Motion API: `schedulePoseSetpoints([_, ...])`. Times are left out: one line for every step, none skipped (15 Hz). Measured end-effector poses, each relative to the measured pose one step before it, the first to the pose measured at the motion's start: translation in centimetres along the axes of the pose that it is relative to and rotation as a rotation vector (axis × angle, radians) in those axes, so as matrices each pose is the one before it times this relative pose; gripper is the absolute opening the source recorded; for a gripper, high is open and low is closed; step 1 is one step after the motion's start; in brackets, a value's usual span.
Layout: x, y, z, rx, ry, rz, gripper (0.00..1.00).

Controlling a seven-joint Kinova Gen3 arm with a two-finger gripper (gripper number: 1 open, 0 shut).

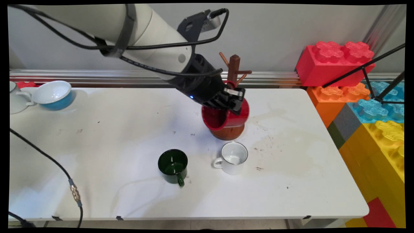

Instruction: Place the picked object on the table

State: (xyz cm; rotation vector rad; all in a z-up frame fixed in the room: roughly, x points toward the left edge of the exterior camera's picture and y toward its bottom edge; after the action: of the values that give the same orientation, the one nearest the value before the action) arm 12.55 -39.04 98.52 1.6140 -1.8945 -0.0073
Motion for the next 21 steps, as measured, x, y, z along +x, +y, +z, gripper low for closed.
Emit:
schedulePoseSetpoints([0.28, -0.082, -0.254, 0.03028, -0.00908, 0.01232, 0.0])
schedulePoseSetpoints([0.249, -0.185, -0.263, 0.03414, -0.01175, 0.01061, 0.0])
schedulePoseSetpoints([0.203, -0.208, -0.203, 0.03315, -0.01351, 0.01172, 0.0])
schedulePoseSetpoints([0.185, -0.214, -0.1, 0.0242, -0.01301, 0.0116, 0.0])
schedulePoseSetpoints([0.134, -0.344, -0.085, 0.02951, -0.0185, 0.01148, 0.0])
schedulePoseSetpoints([0.098, -0.345, -0.044, 0.0243, -0.01635, 0.00811, 0.0])
schedulePoseSetpoints([0.149, -0.473, 0.057, 0.02989, -0.02049, 0.01233, 0.0])
schedulePoseSetpoints([0.242, -0.613, 0.187, 0.03666, -0.02135, 0.01771, 0.0])
schedulePoseSetpoints([0.188, -0.444, 0.176, 0.02645, -0.01499, 0.01187, 0.0])
schedulePoseSetpoints([0.225, -0.451, 0.203, 0.02619, -0.01358, 0.01073, 0.0])
schedulePoseSetpoints([0.112, -0.241, 0.12, 0.0135, -0.00708, 0.00579, 0.0])
schedulePoseSetpoints([0.351, -0.537, 0.333, 0.03014, -0.01644, 0.01923, 0.0])
schedulePoseSetpoints([0.349, -0.588, 0.358, 0.02932, -0.01753, 0.02879, 0.0])
schedulePoseSetpoints([0.382, -0.574, 0.424, 0.02471, -0.0192, 0.04125, 0.0])
schedulePoseSetpoints([0.313, -0.472, 0.461, 0.01757, -0.01968, 0.0397, 0.0])
schedulePoseSetpoints([0.321, -0.483, 0.602, 0.01598, -0.02444, 0.04488, 0.0])
schedulePoseSetpoints([0.296, -0.434, 0.579, 0.01313, -0.02299, 0.04182, 0.0])
schedulePoseSetpoints([0.269, -0.318, 0.543, 0.00777, -0.01997, 0.03668, 0.0])
schedulePoseSetpoints([0.189, -0.197, 0.357, 0.00398, -0.01235, 0.02392, 0.0])
schedulePoseSetpoints([0.279, -0.271, 0.525, 0.00502, -0.01764, 0.03489, 0.0])
schedulePoseSetpoints([0.296, -0.292, 0.607, 0.00576, -0.02055, 0.03754, 0.0])
